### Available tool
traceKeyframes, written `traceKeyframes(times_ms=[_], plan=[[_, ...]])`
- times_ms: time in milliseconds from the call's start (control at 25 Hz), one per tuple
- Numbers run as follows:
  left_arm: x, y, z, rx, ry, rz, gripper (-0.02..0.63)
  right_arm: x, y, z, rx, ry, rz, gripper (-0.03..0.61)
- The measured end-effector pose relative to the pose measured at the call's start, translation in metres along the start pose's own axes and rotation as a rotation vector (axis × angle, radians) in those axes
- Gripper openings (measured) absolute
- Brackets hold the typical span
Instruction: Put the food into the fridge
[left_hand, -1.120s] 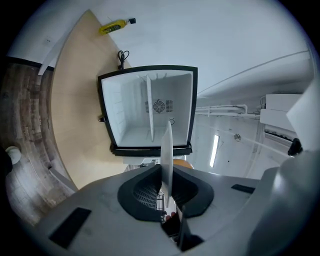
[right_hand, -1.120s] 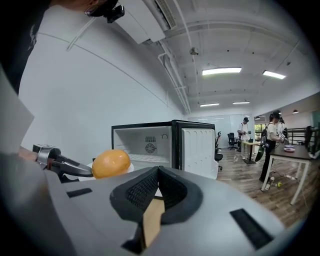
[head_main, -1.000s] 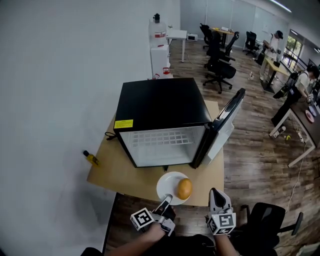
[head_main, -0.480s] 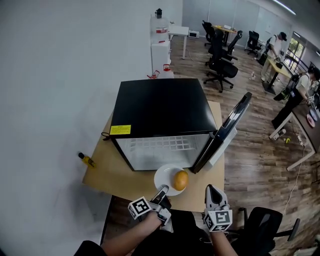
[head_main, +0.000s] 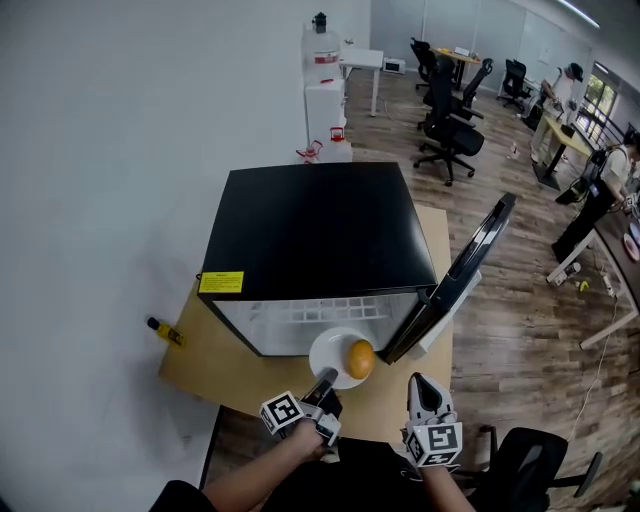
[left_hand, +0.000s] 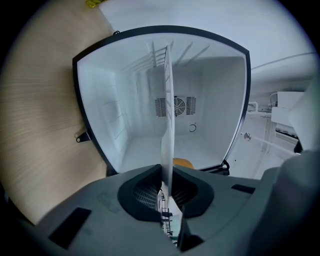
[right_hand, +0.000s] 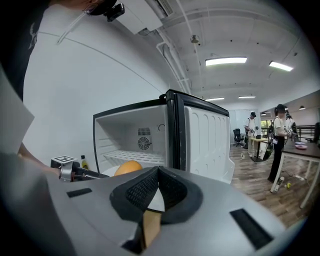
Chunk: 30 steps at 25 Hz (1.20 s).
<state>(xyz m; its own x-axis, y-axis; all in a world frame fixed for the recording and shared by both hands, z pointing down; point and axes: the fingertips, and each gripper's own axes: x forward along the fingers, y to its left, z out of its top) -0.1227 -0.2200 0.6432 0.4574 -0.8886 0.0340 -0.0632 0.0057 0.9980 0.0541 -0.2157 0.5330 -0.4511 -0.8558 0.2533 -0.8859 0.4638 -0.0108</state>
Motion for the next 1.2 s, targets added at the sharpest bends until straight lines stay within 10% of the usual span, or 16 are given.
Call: traceKeyframes(times_ms=[1200], plan=[[0.089, 0.127, 0.054, -0.006, -0.1, 0.051, 0.032, 0.054, -0.017, -0.054, -0.005, 0.098, 0.017, 0.06]])
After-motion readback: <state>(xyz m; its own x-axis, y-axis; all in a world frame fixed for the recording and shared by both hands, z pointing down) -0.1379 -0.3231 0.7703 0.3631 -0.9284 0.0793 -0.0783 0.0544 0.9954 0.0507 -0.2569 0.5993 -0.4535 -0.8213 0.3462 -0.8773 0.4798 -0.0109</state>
